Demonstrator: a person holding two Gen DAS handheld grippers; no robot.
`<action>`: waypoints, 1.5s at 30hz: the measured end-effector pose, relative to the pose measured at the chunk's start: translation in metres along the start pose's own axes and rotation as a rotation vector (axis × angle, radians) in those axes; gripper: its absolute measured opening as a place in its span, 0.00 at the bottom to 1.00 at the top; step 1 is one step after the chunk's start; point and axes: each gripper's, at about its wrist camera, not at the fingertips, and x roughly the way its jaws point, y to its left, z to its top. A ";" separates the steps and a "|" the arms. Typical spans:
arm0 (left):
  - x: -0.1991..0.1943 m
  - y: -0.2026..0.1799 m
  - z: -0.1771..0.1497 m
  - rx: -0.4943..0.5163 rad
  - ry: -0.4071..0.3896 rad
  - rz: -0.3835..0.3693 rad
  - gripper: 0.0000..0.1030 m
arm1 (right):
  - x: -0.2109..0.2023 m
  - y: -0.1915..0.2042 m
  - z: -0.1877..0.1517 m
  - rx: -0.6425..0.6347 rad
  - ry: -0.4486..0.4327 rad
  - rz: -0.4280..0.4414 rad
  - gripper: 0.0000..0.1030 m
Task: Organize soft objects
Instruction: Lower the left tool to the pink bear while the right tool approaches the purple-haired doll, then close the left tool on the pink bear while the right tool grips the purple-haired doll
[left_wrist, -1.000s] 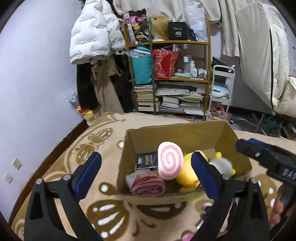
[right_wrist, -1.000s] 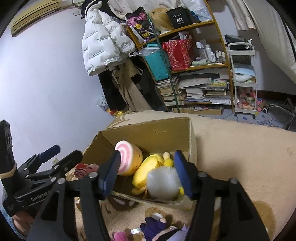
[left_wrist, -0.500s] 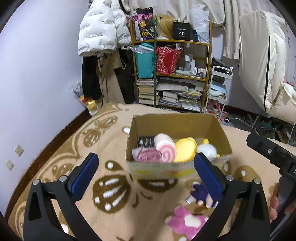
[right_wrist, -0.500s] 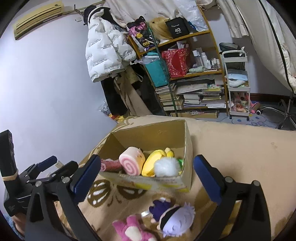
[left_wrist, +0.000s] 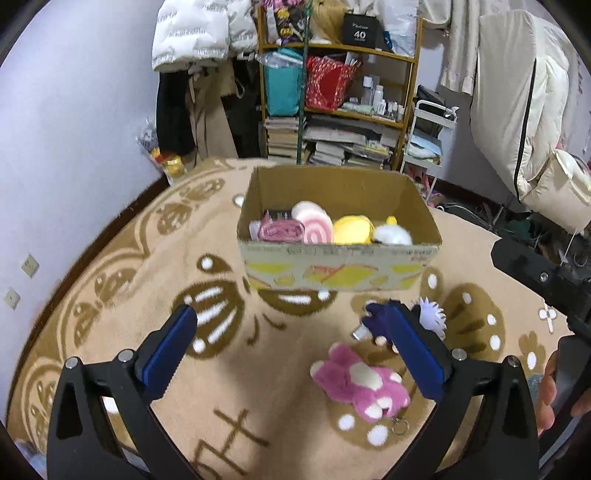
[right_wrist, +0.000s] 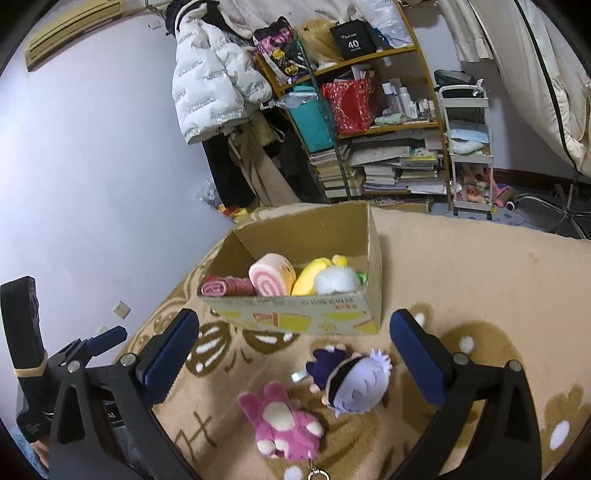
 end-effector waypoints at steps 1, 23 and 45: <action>0.003 0.000 -0.001 -0.005 0.008 -0.001 0.99 | 0.000 -0.001 -0.002 0.000 0.008 -0.004 1.00; 0.099 -0.017 -0.038 -0.048 0.203 -0.068 0.99 | 0.070 -0.035 -0.029 0.079 0.219 -0.088 1.00; 0.151 -0.037 -0.071 -0.034 0.413 -0.116 0.99 | 0.134 -0.063 -0.063 0.164 0.425 -0.150 1.00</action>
